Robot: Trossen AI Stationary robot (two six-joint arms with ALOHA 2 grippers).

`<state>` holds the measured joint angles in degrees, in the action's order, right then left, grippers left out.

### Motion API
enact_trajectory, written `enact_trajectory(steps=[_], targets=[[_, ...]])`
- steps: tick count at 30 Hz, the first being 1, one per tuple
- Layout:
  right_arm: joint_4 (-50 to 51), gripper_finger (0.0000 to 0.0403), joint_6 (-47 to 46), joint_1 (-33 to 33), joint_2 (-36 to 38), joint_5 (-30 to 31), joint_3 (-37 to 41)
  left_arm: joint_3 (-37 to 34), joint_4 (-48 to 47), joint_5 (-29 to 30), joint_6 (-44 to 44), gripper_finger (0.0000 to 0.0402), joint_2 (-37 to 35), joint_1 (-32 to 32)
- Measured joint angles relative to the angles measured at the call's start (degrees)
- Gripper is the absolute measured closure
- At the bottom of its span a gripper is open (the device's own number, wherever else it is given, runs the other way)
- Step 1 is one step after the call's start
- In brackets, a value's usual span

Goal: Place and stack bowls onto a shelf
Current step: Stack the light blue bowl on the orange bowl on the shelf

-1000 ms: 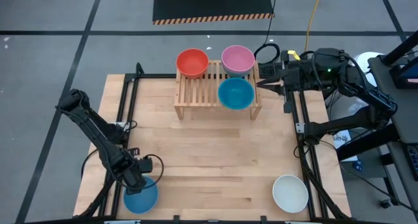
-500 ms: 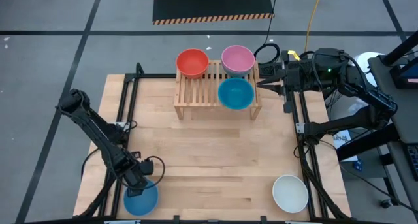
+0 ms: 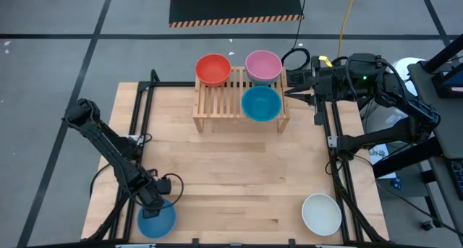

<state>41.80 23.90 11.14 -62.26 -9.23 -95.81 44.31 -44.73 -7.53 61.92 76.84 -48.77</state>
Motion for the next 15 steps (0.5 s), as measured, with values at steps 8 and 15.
enact_trajectory(steps=[8, 15], targets=[[0.0, 0.0390, 0.0, 0.0, 0.0, 0.0, 0.0, 0.0, 0.8, -2.5, 9.4, 0.0392, -0.8, 3.2], [0.0, 0.0390, -0.3, 0.0, 0.0, 0.0, 0.0, 4.4, -1.4, -3.3, 5.6, 0.0392, -6.6, 9.1]])
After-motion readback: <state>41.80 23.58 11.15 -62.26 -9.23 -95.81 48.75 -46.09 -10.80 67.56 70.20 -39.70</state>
